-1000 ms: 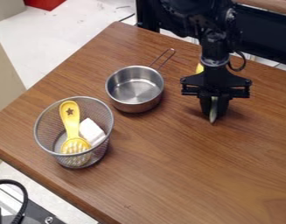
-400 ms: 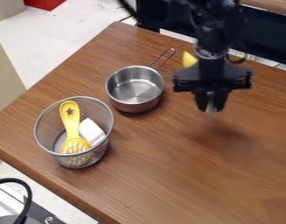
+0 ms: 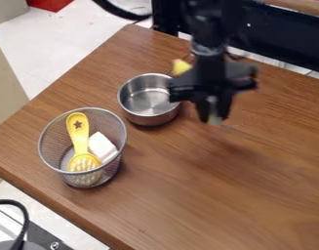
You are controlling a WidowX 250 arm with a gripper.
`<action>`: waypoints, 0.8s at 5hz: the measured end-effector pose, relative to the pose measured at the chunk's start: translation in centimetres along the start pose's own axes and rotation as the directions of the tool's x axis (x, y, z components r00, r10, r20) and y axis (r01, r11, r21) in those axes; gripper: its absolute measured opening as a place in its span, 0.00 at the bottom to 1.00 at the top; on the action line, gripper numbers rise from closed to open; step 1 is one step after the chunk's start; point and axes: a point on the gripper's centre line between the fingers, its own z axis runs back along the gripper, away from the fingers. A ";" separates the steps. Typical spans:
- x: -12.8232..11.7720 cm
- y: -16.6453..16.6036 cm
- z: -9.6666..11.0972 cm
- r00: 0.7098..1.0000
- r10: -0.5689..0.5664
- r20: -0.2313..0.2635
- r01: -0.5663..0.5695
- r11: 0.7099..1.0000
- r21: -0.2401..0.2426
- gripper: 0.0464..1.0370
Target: Put the knife in the silver pot
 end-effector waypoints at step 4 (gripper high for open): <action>2.1 2.1 -0.7 0.978 -0.050 -0.204 0.013 0.983 -0.181 0.18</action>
